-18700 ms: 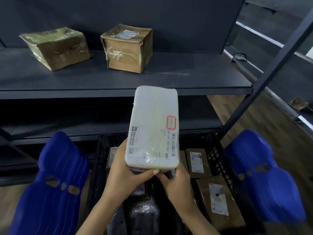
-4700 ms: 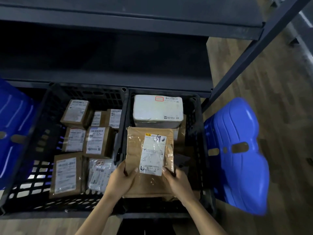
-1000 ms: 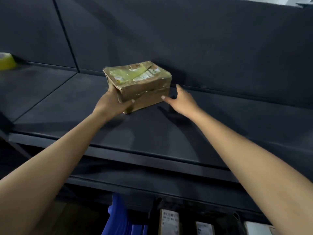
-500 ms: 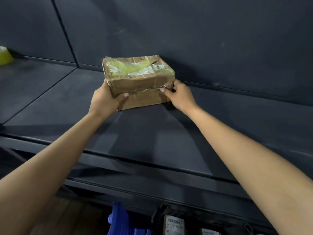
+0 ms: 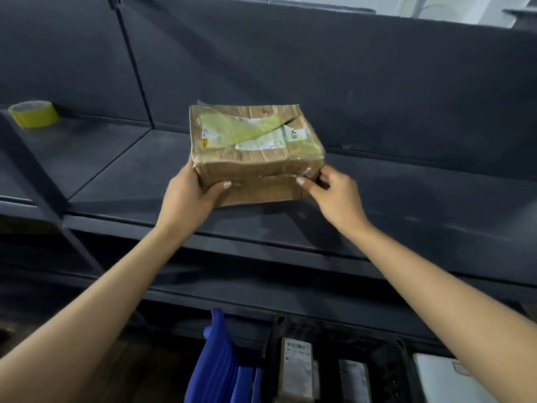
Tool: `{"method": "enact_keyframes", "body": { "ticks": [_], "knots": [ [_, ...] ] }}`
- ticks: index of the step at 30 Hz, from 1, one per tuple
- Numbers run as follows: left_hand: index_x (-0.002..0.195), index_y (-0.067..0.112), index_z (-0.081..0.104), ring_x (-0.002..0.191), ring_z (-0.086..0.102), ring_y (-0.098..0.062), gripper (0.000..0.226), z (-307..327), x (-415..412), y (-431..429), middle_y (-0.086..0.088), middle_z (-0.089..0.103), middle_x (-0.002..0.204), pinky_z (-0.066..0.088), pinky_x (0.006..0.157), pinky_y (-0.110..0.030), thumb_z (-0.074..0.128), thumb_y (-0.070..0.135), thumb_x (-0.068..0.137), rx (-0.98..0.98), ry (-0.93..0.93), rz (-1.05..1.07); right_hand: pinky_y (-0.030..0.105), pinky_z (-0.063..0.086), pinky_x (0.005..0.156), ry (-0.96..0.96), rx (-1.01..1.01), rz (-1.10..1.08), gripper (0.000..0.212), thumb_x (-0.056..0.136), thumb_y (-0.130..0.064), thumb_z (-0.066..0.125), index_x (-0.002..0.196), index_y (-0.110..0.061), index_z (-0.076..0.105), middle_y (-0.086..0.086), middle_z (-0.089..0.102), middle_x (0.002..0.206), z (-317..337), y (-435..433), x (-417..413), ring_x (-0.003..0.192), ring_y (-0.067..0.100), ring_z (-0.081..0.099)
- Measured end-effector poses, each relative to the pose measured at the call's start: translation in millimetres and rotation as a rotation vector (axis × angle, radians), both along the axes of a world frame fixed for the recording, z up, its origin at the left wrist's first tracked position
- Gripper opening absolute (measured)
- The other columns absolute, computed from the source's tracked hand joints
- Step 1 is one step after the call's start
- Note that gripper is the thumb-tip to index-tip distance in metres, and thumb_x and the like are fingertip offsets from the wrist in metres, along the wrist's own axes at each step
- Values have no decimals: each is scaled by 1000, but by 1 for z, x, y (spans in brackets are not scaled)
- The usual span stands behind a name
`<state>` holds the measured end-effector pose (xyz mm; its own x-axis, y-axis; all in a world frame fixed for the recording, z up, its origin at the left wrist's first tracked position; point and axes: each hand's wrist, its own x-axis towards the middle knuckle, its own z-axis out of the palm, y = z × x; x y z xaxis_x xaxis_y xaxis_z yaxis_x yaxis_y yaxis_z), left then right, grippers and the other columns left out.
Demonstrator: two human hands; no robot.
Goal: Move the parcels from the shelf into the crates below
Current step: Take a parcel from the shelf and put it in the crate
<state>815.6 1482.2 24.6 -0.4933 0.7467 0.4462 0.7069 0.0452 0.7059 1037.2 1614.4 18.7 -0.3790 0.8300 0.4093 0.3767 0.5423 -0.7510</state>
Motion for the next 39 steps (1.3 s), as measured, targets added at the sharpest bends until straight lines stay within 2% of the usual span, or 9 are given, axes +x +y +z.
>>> {"method": "enact_keyframes", "body": {
  "ticks": [3,6,9,13,17,22,27,31,39],
  "knots": [
    [129,22,52,96,56,-2,52,2,16,-39,21,61,103,43,77,-12,72,28,82,29,-3,-40,34,55,82,35,-6,-10,23,86,-28,71,102,-12,69,0,75,92,3,-46,23,89,14,69],
    [129,26,51,87,53,14,52,-2,31,-77,36,55,97,38,70,3,72,28,81,55,9,-85,6,48,77,80,-1,-22,29,86,-24,71,113,-14,69,-20,70,90,-4,-92,43,86,-12,64],
    [131,23,51,89,50,12,54,-15,45,-112,33,55,98,36,71,5,72,29,81,47,21,-103,-1,42,74,121,-20,-42,29,85,-19,72,114,-14,69,-31,65,85,-21,-136,62,85,-17,62],
    [133,22,50,89,52,21,58,-41,68,-157,37,55,98,37,69,3,72,29,80,17,-6,-161,0,42,67,106,-36,-77,27,85,-19,72,112,-16,70,-37,64,77,-46,-189,90,79,-14,63],
    [136,28,46,95,51,24,61,-66,98,-195,43,55,105,40,72,3,70,35,80,-21,-55,-215,20,51,60,78,-88,-102,27,86,-23,71,113,-20,69,-25,69,79,-67,-233,123,72,11,67],
    [136,27,48,98,48,25,62,-92,145,-232,33,57,111,37,73,5,65,43,78,-55,-106,-220,2,40,56,70,-100,-143,29,85,-23,71,114,-18,69,-31,64,76,-92,-271,168,66,-11,62],
    [132,23,52,104,44,27,54,-113,201,-253,43,50,112,35,78,6,71,27,82,-44,-139,-203,21,40,47,46,-74,-192,32,86,-24,70,117,-16,68,-14,68,70,-110,-296,220,54,18,58],
    [132,21,52,105,49,22,54,-129,252,-269,46,51,115,37,78,4,72,18,82,-26,-180,-203,4,33,49,74,-108,-207,29,88,-20,68,116,-13,68,-22,63,64,-126,-318,265,51,0,56],
    [133,22,51,108,53,17,58,-138,314,-289,39,58,115,39,79,3,73,23,79,-45,-286,-221,21,27,40,65,-123,-284,15,89,-17,68,103,-22,71,-2,66,58,-151,-342,322,39,6,40]
  ]
}}
